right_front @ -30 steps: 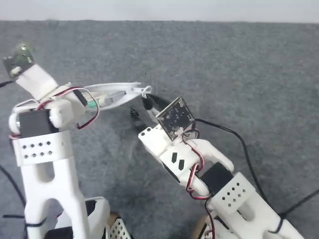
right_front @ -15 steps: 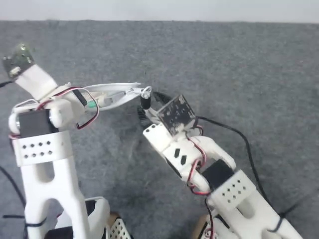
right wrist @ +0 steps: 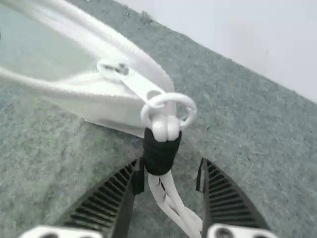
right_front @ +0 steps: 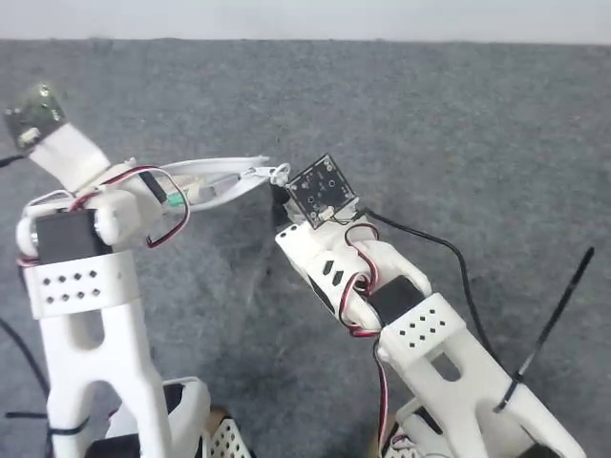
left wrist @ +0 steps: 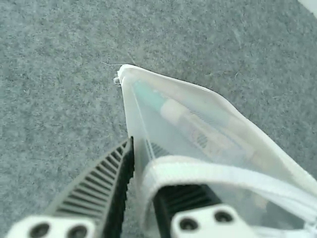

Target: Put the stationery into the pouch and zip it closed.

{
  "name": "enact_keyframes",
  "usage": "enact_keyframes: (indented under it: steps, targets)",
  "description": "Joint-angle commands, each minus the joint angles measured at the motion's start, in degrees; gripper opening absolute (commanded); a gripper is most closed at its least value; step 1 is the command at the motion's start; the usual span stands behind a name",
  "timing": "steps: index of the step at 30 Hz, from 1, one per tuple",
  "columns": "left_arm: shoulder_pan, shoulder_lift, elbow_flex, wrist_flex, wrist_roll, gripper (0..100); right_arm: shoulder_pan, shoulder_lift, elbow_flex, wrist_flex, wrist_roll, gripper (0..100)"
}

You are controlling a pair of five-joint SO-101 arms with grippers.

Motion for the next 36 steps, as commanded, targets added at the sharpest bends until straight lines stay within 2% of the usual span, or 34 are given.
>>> enact_keyframes:
  steps: [1, 15, 23, 29, 36]
  targets:
    - [-0.35, -0.44, -1.19, -1.85, 0.79, 1, -0.75, -0.31, -3.78, -2.68, 0.09, 16.9]
    - [-0.35, -0.44, -1.10, -1.67, 0.79, 1, -1.27, -0.22, -2.81, -4.88, 0.09, 16.6]
    - [-0.35, -0.44, -1.10, -1.58, 0.79, 1, -1.36, -0.22, 2.29, -14.99, 0.18, 16.5]
    - [-0.35, -0.44, -0.31, -2.02, 0.79, 1, -1.36, -0.22, 2.64, -15.96, 0.18, 5.7]
    - [-0.35, -0.44, -0.31, -2.02, 0.79, 1, -1.19, -1.01, 2.81, -14.46, 0.62, 0.6]
